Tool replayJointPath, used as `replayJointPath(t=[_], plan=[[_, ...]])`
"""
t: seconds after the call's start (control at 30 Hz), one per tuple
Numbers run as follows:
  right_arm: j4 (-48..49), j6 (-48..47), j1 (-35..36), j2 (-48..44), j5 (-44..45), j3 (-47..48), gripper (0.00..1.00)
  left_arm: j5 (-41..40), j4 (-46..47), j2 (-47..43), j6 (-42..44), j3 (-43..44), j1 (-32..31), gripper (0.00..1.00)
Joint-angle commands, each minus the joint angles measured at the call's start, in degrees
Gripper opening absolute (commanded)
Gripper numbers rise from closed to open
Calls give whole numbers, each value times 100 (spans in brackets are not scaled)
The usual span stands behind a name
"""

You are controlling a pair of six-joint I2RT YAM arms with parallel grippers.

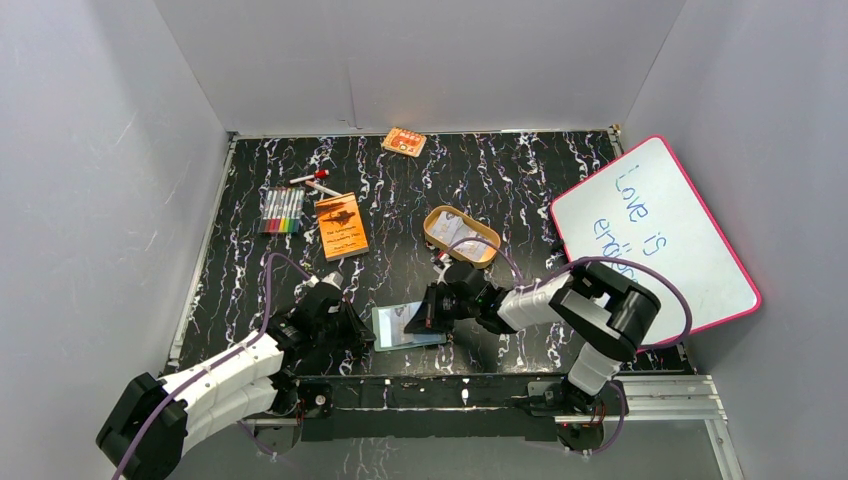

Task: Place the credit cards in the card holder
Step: Insert the credit card into the card holder.

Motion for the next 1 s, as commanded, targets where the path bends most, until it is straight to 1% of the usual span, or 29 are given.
replayJointPath(t=[0.0, 0.03, 0.13, 0.2, 0.3, 0.37, 0.53, 0.97], plan=[[94, -120, 110, 177, -67, 205, 0, -63, -143, 92, 33, -115, -23, 0], [99, -121, 114, 170, -63, 206, 3, -61, -144, 91, 33, -107, -22, 0], [35, -91, 108, 36, 20, 174, 20, -68, -154, 83, 38, -106, -26, 0], [-101, -71, 115, -96, 122, 160, 29, -85, -185, 62, 38, -98, -25, 0], [-377, -65, 113, -277, 276, 189, 38, -113, -228, 7, 31, -97, -26, 0], [-523, -63, 121, -367, 349, 225, 42, -135, -244, -20, 27, -97, -28, 0], [-803, -165, 118, -396, 406, 397, 47, -132, -245, -8, 19, -73, -27, 0], [-1812, -963, 319, 128, 378, 1314, 47, -26, 52, 179, 36, 2, -26, 0]])
